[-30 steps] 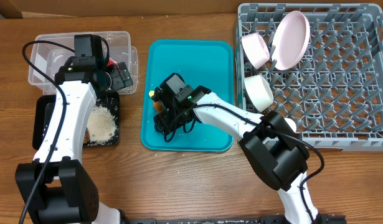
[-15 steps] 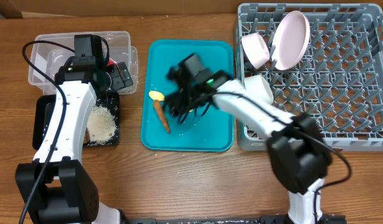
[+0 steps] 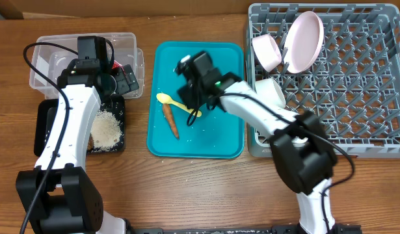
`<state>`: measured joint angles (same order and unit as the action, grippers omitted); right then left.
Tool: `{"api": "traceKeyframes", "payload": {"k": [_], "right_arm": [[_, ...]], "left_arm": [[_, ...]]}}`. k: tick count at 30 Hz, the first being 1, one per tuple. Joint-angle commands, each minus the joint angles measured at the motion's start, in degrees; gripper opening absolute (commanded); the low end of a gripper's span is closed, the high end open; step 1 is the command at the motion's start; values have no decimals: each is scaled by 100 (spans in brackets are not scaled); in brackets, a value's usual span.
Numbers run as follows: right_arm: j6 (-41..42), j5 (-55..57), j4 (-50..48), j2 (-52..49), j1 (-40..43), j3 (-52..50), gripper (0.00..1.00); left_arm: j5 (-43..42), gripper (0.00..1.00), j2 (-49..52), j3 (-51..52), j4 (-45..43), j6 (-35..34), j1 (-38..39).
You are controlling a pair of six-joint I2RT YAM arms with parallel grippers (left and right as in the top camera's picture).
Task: Sort waste into correct bins and load items into the dishwasher
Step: 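Grasp the yellow spoon with the right gripper and lift it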
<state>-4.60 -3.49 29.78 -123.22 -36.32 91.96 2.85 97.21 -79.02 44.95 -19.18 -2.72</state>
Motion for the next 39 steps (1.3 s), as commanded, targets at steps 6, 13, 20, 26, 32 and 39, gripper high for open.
{"api": "traceKeyframes", "payload": {"k": [6,13,20,26,32,39], "right_arm": [[-162,385,181,-450,-236,85,64],[-118,385,195,-485,-323,24,30],[186,343,358,-483,-446,26,4],[345,341,568,-328,-444,39,4],[446,343,584,-240,-444,39,4],[737,343,101,-240,-444,42,54]], "left_arm": [[72,100,-111,-81,-15,-31,11],[72,100,-111,-81,-17,-31,11],[72,100,-111,-81,-15,-31,11],[72,100,-111,-81,-15,-33,11],[72,100,-111,-81,-15,-31,11],[72,100,-111,-81,-15,-33,11]]}}
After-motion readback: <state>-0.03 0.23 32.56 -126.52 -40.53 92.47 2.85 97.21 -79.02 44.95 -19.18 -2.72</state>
